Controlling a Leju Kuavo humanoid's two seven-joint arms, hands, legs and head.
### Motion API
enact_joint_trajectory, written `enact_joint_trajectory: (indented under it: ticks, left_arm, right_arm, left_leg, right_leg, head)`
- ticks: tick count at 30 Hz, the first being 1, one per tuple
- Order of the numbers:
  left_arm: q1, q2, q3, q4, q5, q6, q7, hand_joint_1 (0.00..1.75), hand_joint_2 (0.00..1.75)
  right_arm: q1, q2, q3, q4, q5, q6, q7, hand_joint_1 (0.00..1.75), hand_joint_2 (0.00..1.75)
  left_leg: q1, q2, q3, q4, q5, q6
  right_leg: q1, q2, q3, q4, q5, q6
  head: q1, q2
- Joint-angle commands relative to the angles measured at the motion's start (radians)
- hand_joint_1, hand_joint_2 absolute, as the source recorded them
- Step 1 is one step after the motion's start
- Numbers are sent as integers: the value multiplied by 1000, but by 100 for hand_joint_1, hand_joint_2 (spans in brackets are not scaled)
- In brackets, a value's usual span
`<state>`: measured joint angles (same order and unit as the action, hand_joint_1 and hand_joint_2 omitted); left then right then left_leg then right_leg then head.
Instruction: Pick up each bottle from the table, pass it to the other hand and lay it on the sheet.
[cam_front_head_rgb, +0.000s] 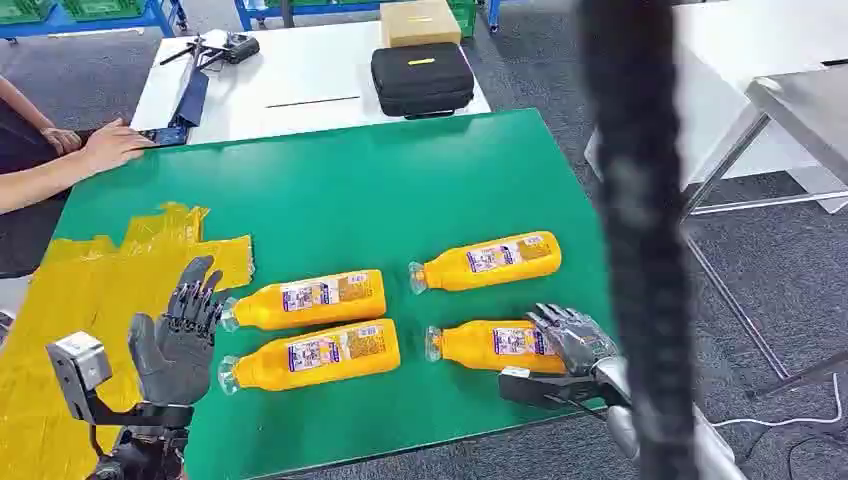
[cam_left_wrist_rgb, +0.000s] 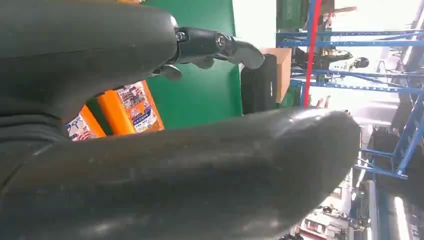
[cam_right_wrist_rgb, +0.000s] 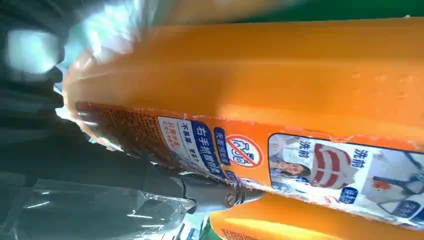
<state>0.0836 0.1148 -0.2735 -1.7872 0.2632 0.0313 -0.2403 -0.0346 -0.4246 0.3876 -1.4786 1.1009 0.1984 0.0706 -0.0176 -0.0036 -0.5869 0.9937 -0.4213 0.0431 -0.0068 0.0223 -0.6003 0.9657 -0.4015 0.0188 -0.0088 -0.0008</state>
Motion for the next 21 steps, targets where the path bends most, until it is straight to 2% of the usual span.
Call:
enact_joint_trajectory:
  ticks: [1,5,6,7,8,12,13,21]
  left_arm:
    - [-26,0,-1,57,2,-5,4,0,0]
    - [-26,0,-1,57,2,-5,4,0,0]
    - [-26,0,-1,57,2,-5,4,0,0]
    - [-27,1,-3,58,2,-5,5,0,0]
    - [-28,2,-3,59,2,-5,5,0,0]
    - [-21,8,0,57,1,-5,4,0,0]
    - [-19,9,1,56,2,-5,4,0,0]
    - [-21,2,12,55,1,-5,4,0,0]
  right_arm:
    - [15,36,43,115,0,13,-2,10,175]
    - [15,36,43,115,0,13,-2,10,175]
    - [15,36,43,115,0,13,-2,61,175]
    - [16,40,50,129,-2,22,-2,175,175]
    - [16,43,53,135,-2,22,-2,175,175]
    - [12,50,62,151,1,19,1,175,175]
    - [10,49,62,153,2,18,1,175,175]
    - [-6,44,77,179,29,7,6,175,175]
  left_leg:
    - [2,-3,1,-1,1,-4]
    - [2,-2,3,-1,1,-4]
    - [2,-1,4,-1,0,-3]
    - [3,-3,1,-1,1,-6]
    - [2,-2,4,-1,1,-3]
    - [1,-5,3,-2,2,-4]
    - [2,-1,5,-1,0,-3]
    - [2,-2,6,-1,2,-1]
  right_leg:
    - [2,-4,3,-3,0,-1]
    - [2,-3,5,-3,0,-1]
    - [2,-2,5,-2,0,-1]
    - [3,-5,4,-3,0,-1]
    - [2,-3,5,-3,1,-1]
    - [1,-6,5,-2,0,-1]
    - [2,-2,6,-2,1,0]
    - [2,-2,6,-2,2,0]
  head:
    - [0,0]
    - [0,0]
    - [0,0]
    - [0,0]
    - [0,0]
    - [-1,0]
    - [0,0]
    - [0,0]
